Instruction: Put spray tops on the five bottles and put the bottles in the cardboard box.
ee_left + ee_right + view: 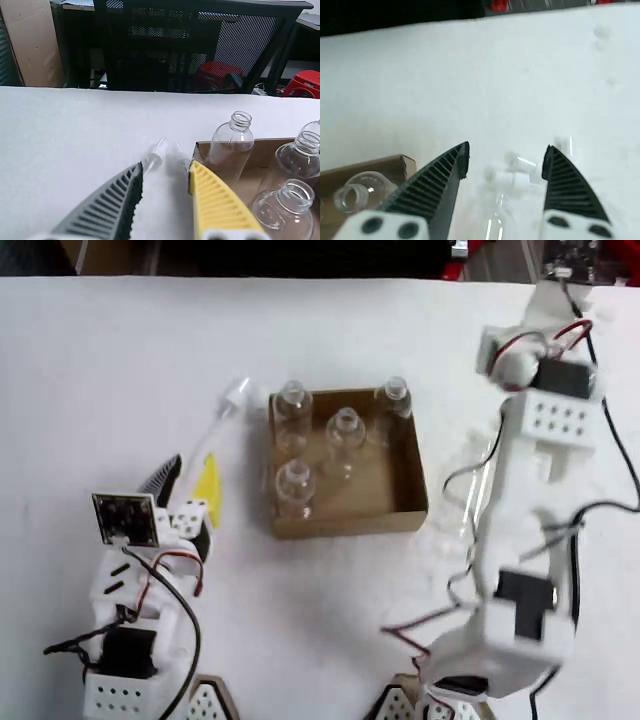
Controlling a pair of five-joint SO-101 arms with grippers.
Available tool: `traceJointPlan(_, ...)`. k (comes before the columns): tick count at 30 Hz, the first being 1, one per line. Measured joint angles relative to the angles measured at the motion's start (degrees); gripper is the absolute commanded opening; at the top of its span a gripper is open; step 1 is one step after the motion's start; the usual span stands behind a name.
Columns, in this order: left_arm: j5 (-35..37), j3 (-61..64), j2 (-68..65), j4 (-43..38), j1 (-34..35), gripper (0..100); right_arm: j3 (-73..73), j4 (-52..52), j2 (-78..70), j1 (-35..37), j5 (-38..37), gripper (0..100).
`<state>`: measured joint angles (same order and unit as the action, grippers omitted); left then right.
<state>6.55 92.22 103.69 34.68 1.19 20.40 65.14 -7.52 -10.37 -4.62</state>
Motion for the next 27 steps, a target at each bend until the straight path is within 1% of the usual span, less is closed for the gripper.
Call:
traceJointPlan(7,0.00,0.00,0.00,0.00,0.00,14,28.48,22.33,-24.79,-1.76,0.00,20.8)
traceJointPlan(9,0.00,0.00,0.00,0.00,0.00,14,35.78,27.16,-31.47,-1.76,-0.09,20.8)
traceJointPlan(11,0.00,0.00,0.00,0.00,0.00,14,42.20,30.77,-37.71,-1.76,-1.85,20.8)
traceJointPlan(14,0.00,0.00,0.00,0.00,0.00,14,48.88,31.74,-45.71,-1.76,-4.66,20.8)
traceJointPlan(18,0.00,0.00,0.00,0.00,0.00,14,54.24,31.91,-52.84,-2.73,-5.27,20.8)
traceJointPlan(25,0.00,0.00,0.00,0.00,0.00,14,57.23,32.09,-56.79,-2.90,-5.27,20.7)
traceJointPlan(27,0.00,0.00,0.00,0.00,0.00,14,57.23,32.09,-57.41,-2.90,-5.27,18.3)
